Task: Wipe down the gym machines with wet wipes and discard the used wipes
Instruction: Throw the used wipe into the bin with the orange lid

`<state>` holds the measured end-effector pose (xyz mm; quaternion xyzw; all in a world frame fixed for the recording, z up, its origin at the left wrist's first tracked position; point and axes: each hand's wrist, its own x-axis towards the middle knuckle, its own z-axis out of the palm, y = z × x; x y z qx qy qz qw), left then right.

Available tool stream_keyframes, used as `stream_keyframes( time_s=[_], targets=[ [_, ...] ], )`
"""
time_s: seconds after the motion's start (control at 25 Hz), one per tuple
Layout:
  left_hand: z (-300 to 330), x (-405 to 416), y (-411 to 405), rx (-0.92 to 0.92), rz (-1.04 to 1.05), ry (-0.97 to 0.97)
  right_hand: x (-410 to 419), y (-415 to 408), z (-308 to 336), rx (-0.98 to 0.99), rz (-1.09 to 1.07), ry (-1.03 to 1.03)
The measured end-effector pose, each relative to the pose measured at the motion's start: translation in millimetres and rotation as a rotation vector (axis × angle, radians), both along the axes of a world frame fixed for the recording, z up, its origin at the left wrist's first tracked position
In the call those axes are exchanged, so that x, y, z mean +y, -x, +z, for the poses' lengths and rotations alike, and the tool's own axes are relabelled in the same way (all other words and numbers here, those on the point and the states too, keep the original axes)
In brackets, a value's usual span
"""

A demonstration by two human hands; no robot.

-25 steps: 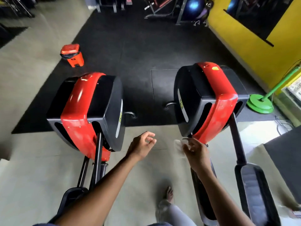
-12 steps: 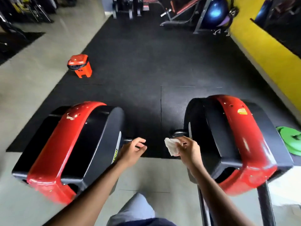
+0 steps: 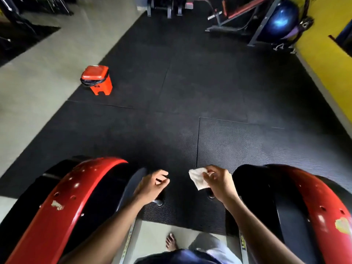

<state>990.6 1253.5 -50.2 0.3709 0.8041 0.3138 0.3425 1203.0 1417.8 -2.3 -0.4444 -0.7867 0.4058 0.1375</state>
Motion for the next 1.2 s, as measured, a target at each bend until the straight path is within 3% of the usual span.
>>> stream_keyframes(
  time_s=[0.4,0.56,0.64,0.88,1.08,1.2],
  targets=[
    [-22.4,194.3,231.8,0.049,0.150,0.042,218.3,270.2,-32.7,0.041,0.110,0.014],
    [-5.7,245.2,332.1,0.075,0.162,0.129,299.8,384.7,-24.7,0.042,0.186,0.020],
    [1.0,260.8,390.9,0.055,0.264,0.120,335.4,454.2,-22.7,0.035,0.264,0.008],
    [-18.3,269.3,554.7,-0.039,0.563,0.094,376.7,659.2,-25.9,0.063,0.442,0.006],
    [-14.5,267.4,715.9,-0.076,0.589,0.132,383.0,848.6,-30.0,0.075,0.563,0.085],
    [-4.7,264.7,812.1,-0.034,0.497,0.184,388.3,948.1,-9.4,0.137,0.557,0.151]
  ],
)
